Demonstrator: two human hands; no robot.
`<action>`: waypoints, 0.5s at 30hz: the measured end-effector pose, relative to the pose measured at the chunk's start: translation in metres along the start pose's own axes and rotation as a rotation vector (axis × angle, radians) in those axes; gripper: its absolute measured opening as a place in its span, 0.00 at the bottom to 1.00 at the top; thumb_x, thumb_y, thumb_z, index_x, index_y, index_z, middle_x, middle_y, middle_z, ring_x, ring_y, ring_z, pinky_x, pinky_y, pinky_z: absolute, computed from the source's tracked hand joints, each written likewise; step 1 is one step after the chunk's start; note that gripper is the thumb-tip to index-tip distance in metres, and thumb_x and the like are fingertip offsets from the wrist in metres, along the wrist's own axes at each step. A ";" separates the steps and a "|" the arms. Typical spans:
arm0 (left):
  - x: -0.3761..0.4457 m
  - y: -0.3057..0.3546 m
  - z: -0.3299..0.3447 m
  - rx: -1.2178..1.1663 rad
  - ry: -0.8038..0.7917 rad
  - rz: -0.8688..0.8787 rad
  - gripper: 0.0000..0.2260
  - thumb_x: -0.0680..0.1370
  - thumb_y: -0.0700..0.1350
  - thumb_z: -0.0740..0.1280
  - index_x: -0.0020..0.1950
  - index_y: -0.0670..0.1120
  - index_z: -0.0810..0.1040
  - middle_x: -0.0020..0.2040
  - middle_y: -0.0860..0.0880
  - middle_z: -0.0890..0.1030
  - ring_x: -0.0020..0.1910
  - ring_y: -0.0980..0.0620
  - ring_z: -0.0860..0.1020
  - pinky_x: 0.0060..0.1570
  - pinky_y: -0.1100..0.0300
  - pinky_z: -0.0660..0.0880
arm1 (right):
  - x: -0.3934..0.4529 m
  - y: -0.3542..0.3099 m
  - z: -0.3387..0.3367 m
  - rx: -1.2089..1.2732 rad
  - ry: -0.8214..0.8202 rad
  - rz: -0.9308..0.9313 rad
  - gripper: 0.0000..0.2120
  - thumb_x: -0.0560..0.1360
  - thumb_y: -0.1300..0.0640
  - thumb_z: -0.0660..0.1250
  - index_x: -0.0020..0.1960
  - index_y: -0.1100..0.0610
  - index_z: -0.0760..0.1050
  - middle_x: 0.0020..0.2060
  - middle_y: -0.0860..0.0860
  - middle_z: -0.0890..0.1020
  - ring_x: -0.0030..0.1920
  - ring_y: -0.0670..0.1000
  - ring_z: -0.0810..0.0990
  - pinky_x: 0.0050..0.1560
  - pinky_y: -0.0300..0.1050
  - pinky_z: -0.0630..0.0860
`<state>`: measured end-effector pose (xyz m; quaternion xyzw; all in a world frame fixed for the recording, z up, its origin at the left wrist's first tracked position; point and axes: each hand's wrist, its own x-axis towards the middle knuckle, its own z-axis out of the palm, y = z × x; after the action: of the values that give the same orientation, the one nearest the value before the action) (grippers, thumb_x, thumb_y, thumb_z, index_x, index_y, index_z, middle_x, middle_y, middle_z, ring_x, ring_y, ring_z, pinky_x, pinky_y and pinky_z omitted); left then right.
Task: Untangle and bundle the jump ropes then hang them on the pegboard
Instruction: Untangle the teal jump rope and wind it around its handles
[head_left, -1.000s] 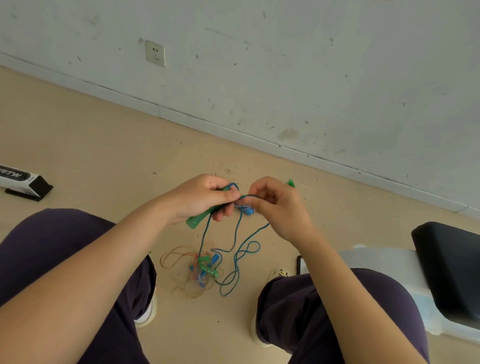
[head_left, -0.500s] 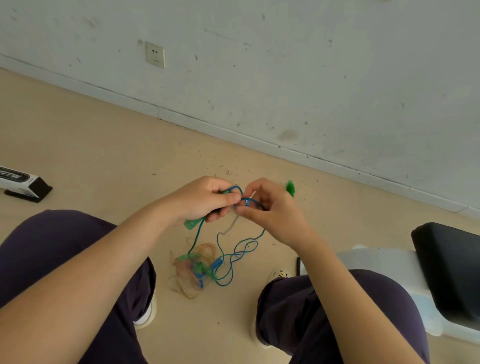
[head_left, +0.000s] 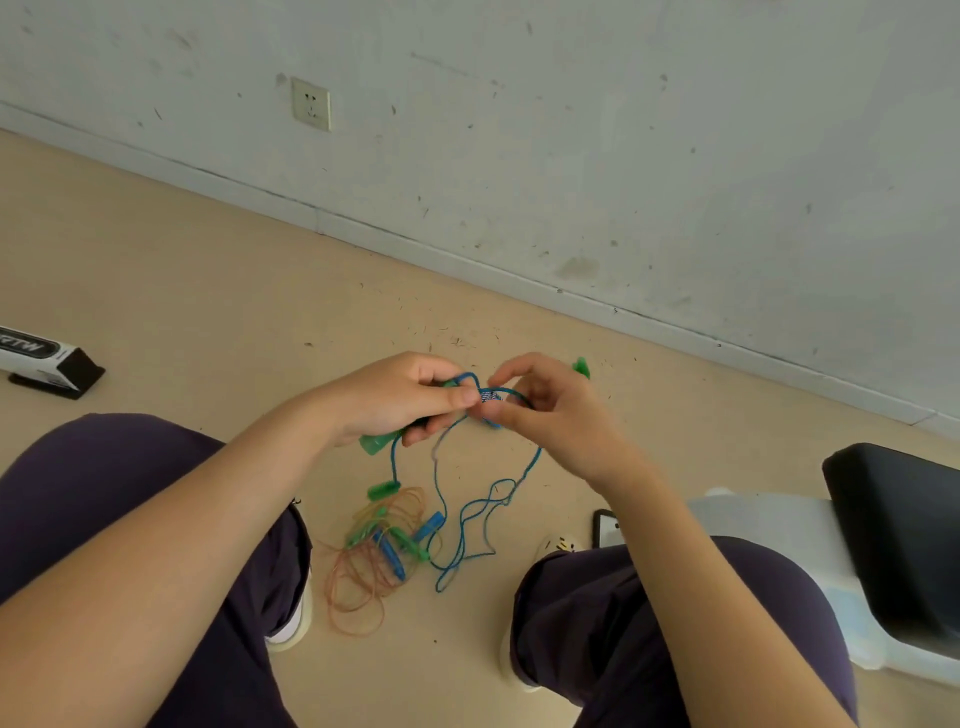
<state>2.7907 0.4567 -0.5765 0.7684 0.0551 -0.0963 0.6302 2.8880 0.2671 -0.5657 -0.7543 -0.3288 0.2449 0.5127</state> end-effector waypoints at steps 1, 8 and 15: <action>0.000 0.001 0.001 -0.003 -0.005 0.002 0.10 0.83 0.47 0.64 0.51 0.42 0.81 0.31 0.50 0.74 0.26 0.53 0.69 0.29 0.62 0.69 | 0.000 0.000 0.003 -0.031 -0.012 -0.011 0.05 0.73 0.60 0.75 0.45 0.54 0.79 0.32 0.54 0.76 0.33 0.48 0.72 0.35 0.40 0.69; 0.000 0.001 -0.004 -0.025 -0.007 0.003 0.09 0.83 0.45 0.63 0.51 0.43 0.81 0.31 0.50 0.75 0.28 0.52 0.72 0.34 0.61 0.72 | 0.003 0.000 -0.014 0.119 0.269 0.004 0.02 0.78 0.62 0.67 0.46 0.58 0.76 0.37 0.53 0.80 0.39 0.53 0.80 0.50 0.54 0.79; -0.001 0.002 0.003 -0.070 -0.122 0.020 0.10 0.84 0.45 0.63 0.54 0.42 0.81 0.32 0.50 0.74 0.28 0.54 0.71 0.33 0.63 0.72 | -0.001 -0.003 0.002 0.106 -0.118 0.068 0.11 0.78 0.54 0.68 0.58 0.58 0.75 0.42 0.52 0.84 0.47 0.50 0.81 0.53 0.45 0.75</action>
<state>2.7895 0.4535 -0.5751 0.7391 0.0119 -0.1347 0.6599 2.8848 0.2682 -0.5633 -0.7211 -0.3195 0.3232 0.5230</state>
